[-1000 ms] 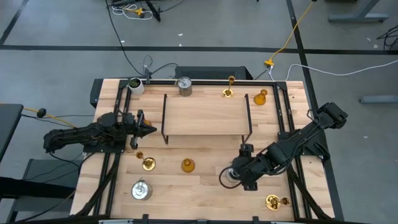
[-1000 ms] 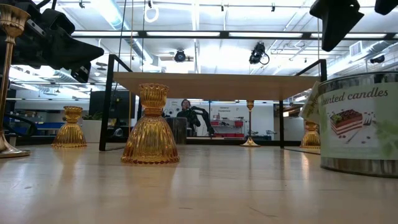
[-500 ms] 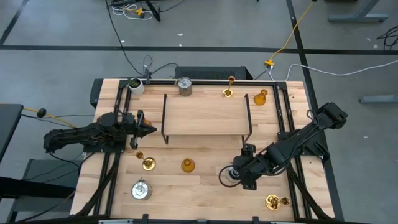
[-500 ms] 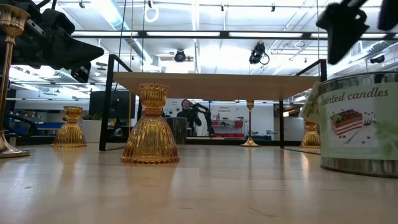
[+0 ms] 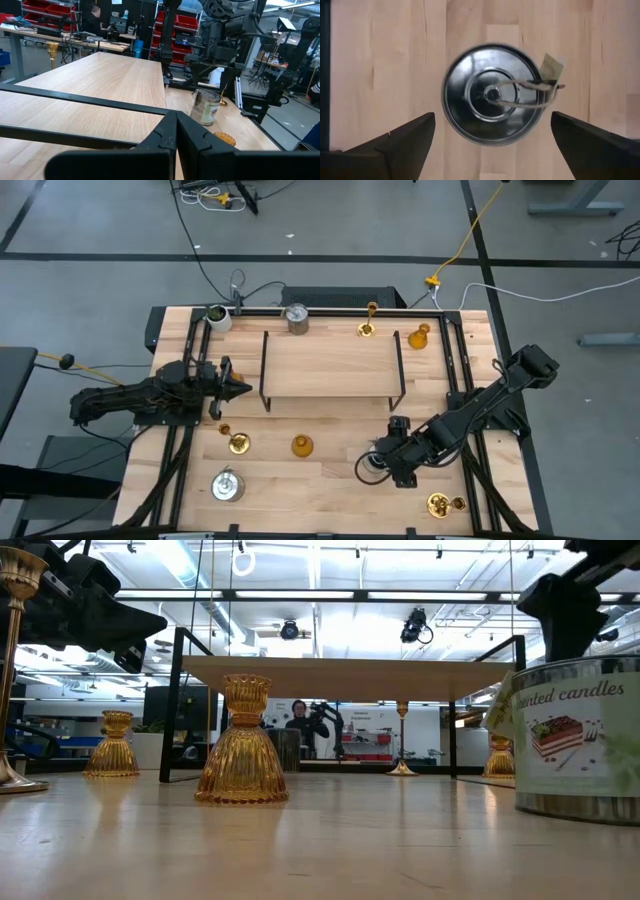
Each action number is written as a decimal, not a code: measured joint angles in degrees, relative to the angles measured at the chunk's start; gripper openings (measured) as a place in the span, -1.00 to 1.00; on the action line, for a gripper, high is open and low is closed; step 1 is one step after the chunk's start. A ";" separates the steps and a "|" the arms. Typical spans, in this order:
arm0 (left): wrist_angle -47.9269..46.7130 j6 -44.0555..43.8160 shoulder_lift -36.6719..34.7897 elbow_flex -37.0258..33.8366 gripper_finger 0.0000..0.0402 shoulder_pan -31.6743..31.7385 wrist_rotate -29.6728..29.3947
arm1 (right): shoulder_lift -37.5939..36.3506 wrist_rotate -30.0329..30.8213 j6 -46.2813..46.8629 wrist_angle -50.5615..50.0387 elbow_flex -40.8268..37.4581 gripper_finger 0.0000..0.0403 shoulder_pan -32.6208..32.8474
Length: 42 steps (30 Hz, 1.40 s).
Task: Pick & Place candle stick holders
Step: Put the right scented candle on the shelf
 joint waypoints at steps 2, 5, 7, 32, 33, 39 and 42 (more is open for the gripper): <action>-0.02 0.02 0.00 0.00 -0.96 0.00 0.00 | 0.00 -0.30 0.43 0.26 -0.02 0.99 -0.02; -0.01 0.02 0.00 0.00 -0.96 0.00 0.00 | 0.00 -1.21 0.48 1.74 -0.02 0.99 -0.04; -0.02 0.00 0.00 0.00 -0.96 0.00 0.00 | 0.00 -1.82 -0.27 2.79 -0.02 0.99 -0.02; -0.02 0.02 0.00 0.00 -0.96 0.00 0.01 | 0.02 -0.46 -2.54 6.32 -3.99 0.99 -0.09; -0.01 0.00 0.00 0.00 -0.96 0.00 0.00 | 0.03 -0.14 -2.61 6.67 -4.19 0.99 -0.09; 0.00 0.01 0.00 0.00 -0.96 0.00 0.01 | 0.04 0.69 -3.30 10.26 -5.24 0.99 -0.24; 0.00 0.00 0.00 0.00 -0.96 0.00 0.02 | 0.04 0.85 -3.75 12.94 -6.35 0.99 -0.24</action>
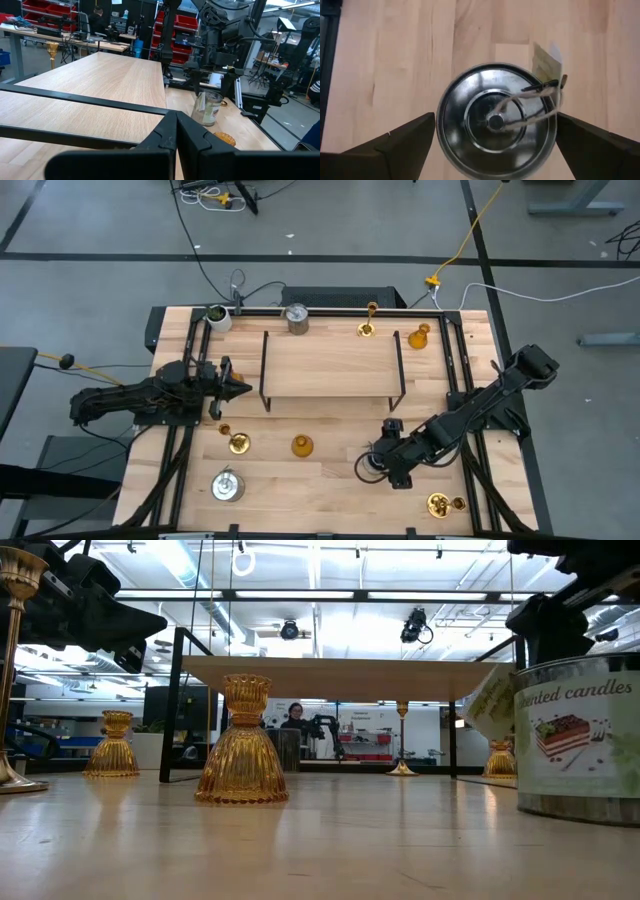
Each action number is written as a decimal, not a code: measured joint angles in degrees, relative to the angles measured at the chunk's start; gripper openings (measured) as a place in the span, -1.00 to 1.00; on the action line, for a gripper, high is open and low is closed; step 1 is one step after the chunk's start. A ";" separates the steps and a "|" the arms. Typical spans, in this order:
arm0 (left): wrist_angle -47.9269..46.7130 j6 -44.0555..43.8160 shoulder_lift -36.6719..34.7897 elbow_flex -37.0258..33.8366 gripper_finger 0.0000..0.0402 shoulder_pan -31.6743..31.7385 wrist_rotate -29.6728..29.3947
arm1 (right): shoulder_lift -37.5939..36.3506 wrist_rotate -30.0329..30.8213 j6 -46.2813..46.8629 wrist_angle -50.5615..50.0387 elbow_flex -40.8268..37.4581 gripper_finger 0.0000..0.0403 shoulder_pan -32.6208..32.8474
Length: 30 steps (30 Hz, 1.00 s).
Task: Pick & Place candle stick holders
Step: Put the right scented candle on the shelf
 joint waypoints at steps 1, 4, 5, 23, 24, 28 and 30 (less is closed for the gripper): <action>0.00 0.02 0.00 0.01 -0.96 0.00 -0.02 | 0.00 0.00 -0.03 0.81 -0.52 0.99 0.00; 0.00 0.00 0.00 0.00 -0.96 0.00 0.00 | 0.00 0.73 0.35 1.99 -2.03 0.99 0.00; 0.00 0.02 0.00 0.00 -0.96 0.00 0.00 | 0.00 1.33 0.41 2.28 -2.36 0.99 0.02; 0.00 0.01 0.00 0.01 -0.96 0.00 -0.01 | 0.00 0.78 -1.73 9.68 -5.61 0.99 -0.09; 0.00 0.02 0.00 0.00 -0.96 0.00 -0.02 | 0.00 0.79 -1.73 9.68 -5.61 0.99 -0.09; 0.00 0.02 0.00 0.00 -0.96 0.00 -0.02 | 0.00 0.84 -1.75 9.64 -5.61 0.94 -0.13; 0.00 0.00 0.00 0.02 -0.96 0.00 -0.01 | 0.00 0.87 -1.75 9.66 -5.61 0.90 -0.13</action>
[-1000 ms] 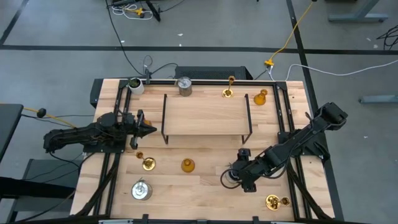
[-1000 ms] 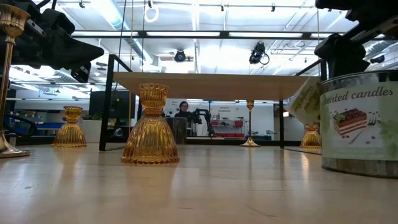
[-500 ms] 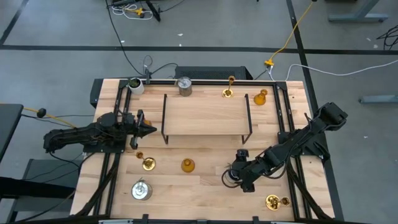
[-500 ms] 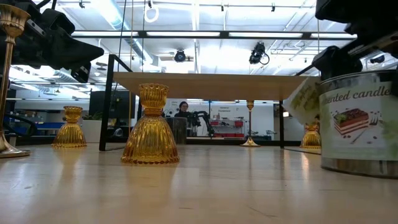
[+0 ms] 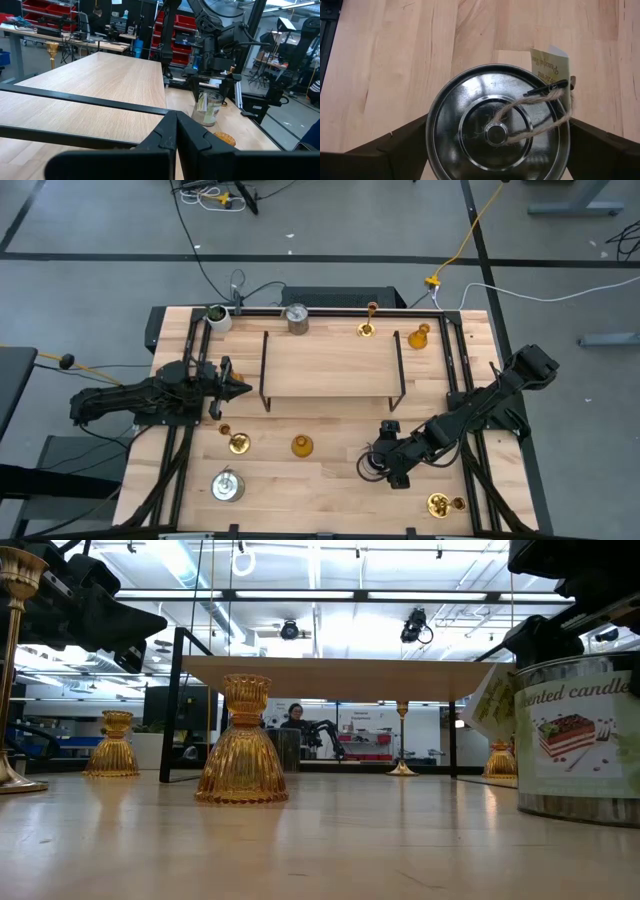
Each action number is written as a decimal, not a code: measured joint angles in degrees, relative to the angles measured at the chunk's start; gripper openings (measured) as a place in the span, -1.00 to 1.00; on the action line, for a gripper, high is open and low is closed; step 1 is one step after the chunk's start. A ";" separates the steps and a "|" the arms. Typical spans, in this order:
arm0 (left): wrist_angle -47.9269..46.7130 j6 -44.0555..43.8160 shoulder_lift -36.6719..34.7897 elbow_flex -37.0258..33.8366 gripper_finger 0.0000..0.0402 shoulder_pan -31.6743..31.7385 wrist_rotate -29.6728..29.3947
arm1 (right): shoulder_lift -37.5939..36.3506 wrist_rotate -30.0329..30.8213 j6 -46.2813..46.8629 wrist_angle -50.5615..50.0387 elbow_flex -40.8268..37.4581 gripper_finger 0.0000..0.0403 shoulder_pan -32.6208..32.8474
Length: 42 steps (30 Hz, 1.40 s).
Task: Pick & Place candle stick holders
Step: Put the right scented candle on the shelf
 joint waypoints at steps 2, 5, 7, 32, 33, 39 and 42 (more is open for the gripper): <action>-0.02 0.01 0.00 -0.01 -0.96 0.00 0.00 | 0.00 0.03 -0.03 0.01 0.00 0.86 0.02; -0.01 0.02 0.00 -0.01 -0.96 0.00 0.00 | 0.00 0.15 -0.35 0.02 0.00 0.82 0.02; -0.02 0.00 0.00 -0.01 -0.96 0.00 0.00 | 0.00 0.17 -0.39 0.02 0.00 0.82 0.02; -0.01 0.02 0.00 -0.02 -0.96 0.00 0.00 | 0.07 -0.20 -6.23 -6.41 8.79 0.81 -3.03; -0.02 0.00 0.00 0.00 -0.96 0.00 0.00 | 0.07 -0.20 -6.25 -6.93 9.31 0.81 -3.39; -0.02 0.02 0.00 -0.01 -0.96 0.00 0.01 | 0.07 -0.20 -6.33 -9.95 12.39 0.81 -5.66; -0.02 0.00 0.00 -0.02 -0.96 0.00 0.00 | 0.07 -0.20 -6.43 -12.74 14.80 0.81 -6.82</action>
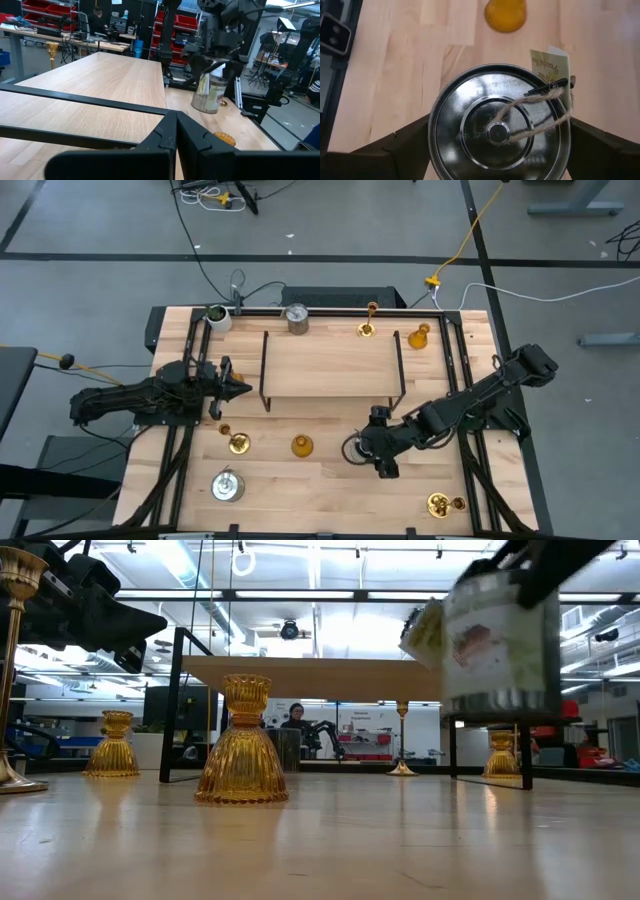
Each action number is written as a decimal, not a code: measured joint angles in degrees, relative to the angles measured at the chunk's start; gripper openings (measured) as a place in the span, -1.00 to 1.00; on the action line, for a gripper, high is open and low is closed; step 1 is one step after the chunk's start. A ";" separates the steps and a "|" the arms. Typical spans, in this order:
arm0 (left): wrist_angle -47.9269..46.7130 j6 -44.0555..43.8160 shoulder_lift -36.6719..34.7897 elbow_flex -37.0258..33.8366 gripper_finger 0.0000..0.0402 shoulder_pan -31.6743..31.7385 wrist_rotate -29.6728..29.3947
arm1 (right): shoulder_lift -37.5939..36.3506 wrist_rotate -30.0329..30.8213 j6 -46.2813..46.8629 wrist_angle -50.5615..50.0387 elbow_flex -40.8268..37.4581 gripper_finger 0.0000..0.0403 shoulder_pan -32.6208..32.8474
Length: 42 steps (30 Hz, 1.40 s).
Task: Pick & Place candle stick holders
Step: Put the right scented candle on the shelf
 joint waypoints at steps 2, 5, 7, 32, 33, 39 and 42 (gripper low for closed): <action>0.02 0.00 0.00 0.02 -0.96 0.00 0.00 | -0.02 0.04 0.01 -2.22 1.85 0.81 -0.78; 0.00 0.02 0.00 0.01 -0.96 0.00 0.00 | -0.02 0.04 0.02 -5.82 4.73 0.81 -2.09; 0.02 0.00 0.00 0.01 -0.96 0.00 0.00 | -0.01 0.04 0.01 -7.47 6.86 0.81 -2.96; 0.02 0.02 0.00 0.02 -0.96 0.00 0.02 | -0.11 0.15 -6.28 -20.77 25.13 0.81 -16.16; 0.01 0.00 0.00 0.00 -0.96 0.00 0.00 | -0.11 0.15 -6.77 -20.78 25.34 0.81 -17.01; 0.01 0.02 0.00 0.01 -0.96 0.00 0.00 | -0.11 0.20 -8.71 -20.69 25.57 0.81 -22.33; 0.02 0.02 0.00 0.02 -0.96 0.00 0.02 | 0.09 0.22 -9.80 -20.61 25.57 0.81 -24.79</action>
